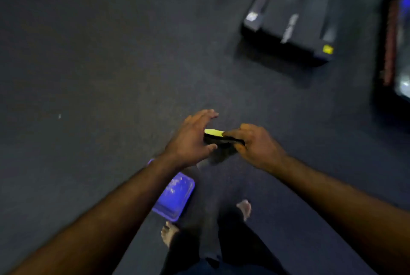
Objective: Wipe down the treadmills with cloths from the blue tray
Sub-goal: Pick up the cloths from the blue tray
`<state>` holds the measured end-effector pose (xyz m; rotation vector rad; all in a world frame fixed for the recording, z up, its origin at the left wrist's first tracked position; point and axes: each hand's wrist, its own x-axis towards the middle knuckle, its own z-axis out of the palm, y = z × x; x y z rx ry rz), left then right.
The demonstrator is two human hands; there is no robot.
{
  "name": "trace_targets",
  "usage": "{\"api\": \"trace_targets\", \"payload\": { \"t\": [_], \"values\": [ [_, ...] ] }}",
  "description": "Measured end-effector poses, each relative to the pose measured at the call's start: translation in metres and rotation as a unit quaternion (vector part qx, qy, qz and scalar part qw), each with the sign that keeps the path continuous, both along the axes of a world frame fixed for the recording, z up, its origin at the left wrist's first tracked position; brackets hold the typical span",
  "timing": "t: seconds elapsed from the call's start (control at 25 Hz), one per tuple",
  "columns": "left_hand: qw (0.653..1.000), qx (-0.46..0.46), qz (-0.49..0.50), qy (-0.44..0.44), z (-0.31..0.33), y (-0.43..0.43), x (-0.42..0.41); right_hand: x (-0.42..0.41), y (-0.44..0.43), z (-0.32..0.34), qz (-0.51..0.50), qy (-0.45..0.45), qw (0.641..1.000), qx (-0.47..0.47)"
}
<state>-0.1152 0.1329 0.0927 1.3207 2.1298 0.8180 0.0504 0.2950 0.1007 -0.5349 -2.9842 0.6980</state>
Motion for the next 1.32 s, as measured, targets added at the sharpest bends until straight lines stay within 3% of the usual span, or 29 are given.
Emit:
{"api": "trace_targets", "payload": {
  "t": [0.12, 0.2, 0.28, 0.48, 0.6, 0.68, 0.76, 0.84, 0.92, 1.0, 1.08, 1.16, 1.24, 1.32],
  "values": [
    [0.967, 0.004, -0.197, 0.160, 0.073, 0.100, 0.032, 0.058, 0.055, 0.065, -0.124, 0.126, 0.984, 0.007],
    [0.950, -0.020, -0.244, 0.195, 0.111, 0.169, 0.065, 0.099, 0.101, 0.089, -0.199, 0.180, 0.964, -0.001],
    [0.953, -0.021, -0.247, 0.173, 0.137, 0.224, 0.090, 0.136, 0.143, 0.099, -0.243, 0.215, 0.946, -0.022],
    [0.949, 0.048, -0.270, 0.158, 0.182, 0.360, 0.162, 0.269, 0.254, 0.102, -0.306, 0.058, 0.945, -0.101],
    [0.962, 0.087, -0.215, 0.146, 0.191, 0.425, 0.184, 0.345, 0.300, 0.109, -0.391, 0.030, 0.911, -0.128],
    [0.972, 0.091, -0.176, 0.130, 0.191, 0.471, 0.200, 0.382, 0.324, 0.119, -0.463, 0.035, 0.877, -0.124],
    [0.975, 0.075, -0.177, 0.108, 0.189, 0.517, 0.224, 0.401, 0.348, 0.122, -0.544, 0.091, 0.821, -0.146],
    [0.982, 0.044, -0.179, 0.047, 0.181, 0.564, 0.255, 0.405, 0.376, 0.122, -0.610, 0.236, 0.715, -0.247],
    [0.981, 0.013, -0.193, 0.006, 0.165, 0.614, 0.291, 0.400, 0.403, 0.128, -0.613, 0.338, 0.616, -0.362],
    [0.973, -0.001, -0.232, -0.016, 0.154, 0.655, 0.330, 0.395, 0.426, 0.142, -0.601, 0.352, 0.589, -0.410],
    [0.963, 0.013, -0.263, -0.057, 0.155, 0.695, 0.363, 0.390, 0.453, 0.161, -0.626, 0.365, 0.579, -0.374],
    [0.945, 0.047, -0.318, -0.066, 0.168, 0.726, 0.384, 0.390, 0.483, 0.178, -0.677, 0.400, 0.533, -0.311],
    [0.900, 0.093, -0.420, -0.068, 0.177, 0.761, 0.401, 0.392, 0.510, 0.187, -0.700, 0.424, 0.505, -0.273],
    [0.853, 0.100, -0.500, -0.112, 0.181, 0.795, 0.419, 0.391, 0.533, 0.187, -0.698, 0.432, 0.501, -0.274]
  ]
}}
